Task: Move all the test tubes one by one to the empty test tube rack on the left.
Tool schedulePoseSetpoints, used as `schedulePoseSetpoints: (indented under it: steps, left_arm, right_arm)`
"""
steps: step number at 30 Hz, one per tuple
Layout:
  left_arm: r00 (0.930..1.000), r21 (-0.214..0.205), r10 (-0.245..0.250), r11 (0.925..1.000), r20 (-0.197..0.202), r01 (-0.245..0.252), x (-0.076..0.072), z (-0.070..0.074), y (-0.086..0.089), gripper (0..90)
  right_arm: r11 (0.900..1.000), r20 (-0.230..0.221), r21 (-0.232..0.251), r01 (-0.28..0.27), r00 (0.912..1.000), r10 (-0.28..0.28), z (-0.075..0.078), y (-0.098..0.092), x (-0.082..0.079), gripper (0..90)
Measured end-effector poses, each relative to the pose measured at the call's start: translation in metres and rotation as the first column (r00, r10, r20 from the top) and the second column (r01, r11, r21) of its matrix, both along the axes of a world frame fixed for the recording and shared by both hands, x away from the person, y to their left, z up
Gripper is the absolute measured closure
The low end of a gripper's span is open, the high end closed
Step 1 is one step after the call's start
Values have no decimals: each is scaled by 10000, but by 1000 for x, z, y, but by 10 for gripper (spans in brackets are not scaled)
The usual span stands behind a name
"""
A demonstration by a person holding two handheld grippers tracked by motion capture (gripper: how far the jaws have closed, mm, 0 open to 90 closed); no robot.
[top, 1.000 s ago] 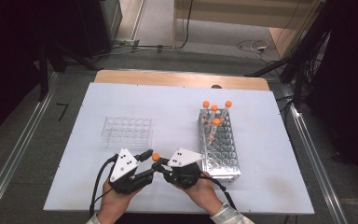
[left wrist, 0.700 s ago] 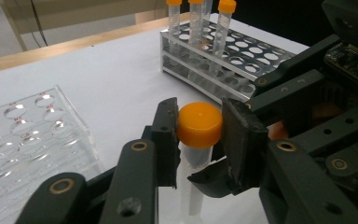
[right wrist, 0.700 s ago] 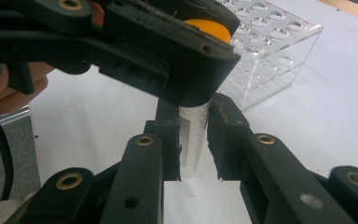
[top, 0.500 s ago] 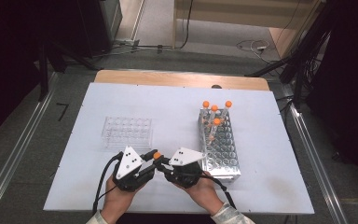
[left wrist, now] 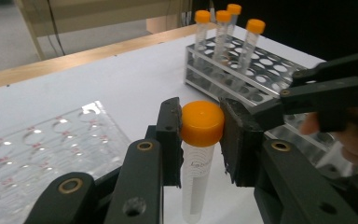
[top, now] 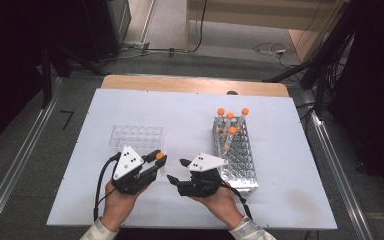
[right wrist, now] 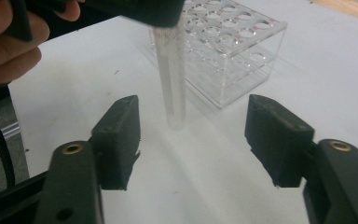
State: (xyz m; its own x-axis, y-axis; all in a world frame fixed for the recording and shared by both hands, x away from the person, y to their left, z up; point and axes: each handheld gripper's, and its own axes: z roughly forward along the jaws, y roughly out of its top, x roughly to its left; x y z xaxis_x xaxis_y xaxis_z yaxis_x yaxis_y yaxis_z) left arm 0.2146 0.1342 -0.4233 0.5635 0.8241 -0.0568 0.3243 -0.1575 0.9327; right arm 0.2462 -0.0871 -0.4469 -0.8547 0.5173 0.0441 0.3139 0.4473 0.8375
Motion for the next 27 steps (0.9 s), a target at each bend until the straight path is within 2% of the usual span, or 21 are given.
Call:
schedulePoseSetpoints:
  steps: [7, 10, 13, 18, 22, 25, 27]
  left_arm:
    - [9995, -361, 304, 9989, -57, -306, 23, 18, 12, 705]
    - [9991, -471, 402, 9981, -127, -407, 30, 20, 14, 705]
    - [9982, -245, 572, 9980, -156, -576, 34, 18, 17, 704]
    - [9970, -329, 745, 9966, -228, -752, 38, 17, 28, 705]
    - [9963, -467, 769, 9958, -380, -787, 39, 19, 37, 704]
    - [9963, -820, 682, 9940, -521, -724, 38, 22, 45, 705]
    - [9965, -910, 690, 9932, -471, -731, 37, 26, 49, 704]
  right_arm:
    - [9993, -78, 0, 387, 9992, -387, 5, -9, 3, 312]
    - [9986, -65, 126, 510, 9987, -509, 8, -14, 5, 312]
    - [9980, -51, 209, 600, 9982, -599, 10, -18, 6, 312]
    - [9967, -28, 308, 746, 9972, -746, 13, -23, 7, 315]
    - [9964, -13, 317, 792, 9969, -792, 14, -25, 8, 315]
    - [9960, -39, 303, 838, 9965, -837, 14, -26, 9, 315]
    - [9959, -49, 316, 848, 9964, -847, 14, -27, 9, 315]
